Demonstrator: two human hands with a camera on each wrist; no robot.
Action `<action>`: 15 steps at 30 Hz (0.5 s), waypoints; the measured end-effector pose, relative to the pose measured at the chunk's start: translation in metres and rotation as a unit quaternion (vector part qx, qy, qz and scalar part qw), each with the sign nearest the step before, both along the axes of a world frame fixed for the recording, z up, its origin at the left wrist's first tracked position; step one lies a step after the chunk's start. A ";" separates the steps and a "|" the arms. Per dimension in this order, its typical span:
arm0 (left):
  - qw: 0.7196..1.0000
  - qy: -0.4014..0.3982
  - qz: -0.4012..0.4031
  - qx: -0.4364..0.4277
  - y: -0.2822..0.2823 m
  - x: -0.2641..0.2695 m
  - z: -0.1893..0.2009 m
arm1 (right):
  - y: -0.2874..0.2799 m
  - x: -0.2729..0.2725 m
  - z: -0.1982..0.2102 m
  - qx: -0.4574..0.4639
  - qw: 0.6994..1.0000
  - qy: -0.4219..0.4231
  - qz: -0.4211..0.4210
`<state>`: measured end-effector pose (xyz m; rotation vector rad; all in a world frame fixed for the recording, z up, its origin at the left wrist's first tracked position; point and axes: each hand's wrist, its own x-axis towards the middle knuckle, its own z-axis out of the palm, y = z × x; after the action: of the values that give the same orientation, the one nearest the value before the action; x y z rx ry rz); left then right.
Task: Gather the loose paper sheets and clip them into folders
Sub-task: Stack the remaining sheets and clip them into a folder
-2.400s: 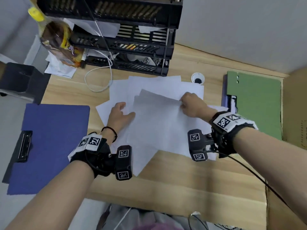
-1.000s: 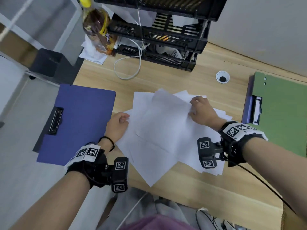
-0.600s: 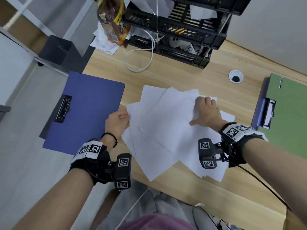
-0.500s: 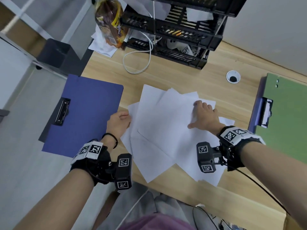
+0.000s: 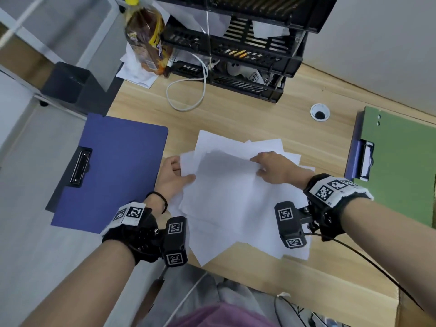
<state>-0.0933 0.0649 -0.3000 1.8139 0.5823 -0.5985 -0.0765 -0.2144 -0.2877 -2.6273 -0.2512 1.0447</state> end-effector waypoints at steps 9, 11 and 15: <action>0.995 0.006 -0.078 -0.057 0.011 -0.019 0.006 | 0.046 0.038 -0.010 0.064 0.995 -0.064 0.033; 0.995 0.004 -0.090 -0.051 0.012 -0.023 0.006 | 0.053 0.039 -0.011 0.075 0.995 -0.042 0.040; 0.990 -0.004 -0.129 -0.050 0.019 -0.028 0.009 | 0.055 0.037 -0.005 0.130 0.991 -0.018 -0.037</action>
<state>-0.1210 0.0840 -0.2907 1.8078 0.3076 -0.7790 -0.0391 -0.1598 -0.2929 -2.4033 -0.2765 0.8770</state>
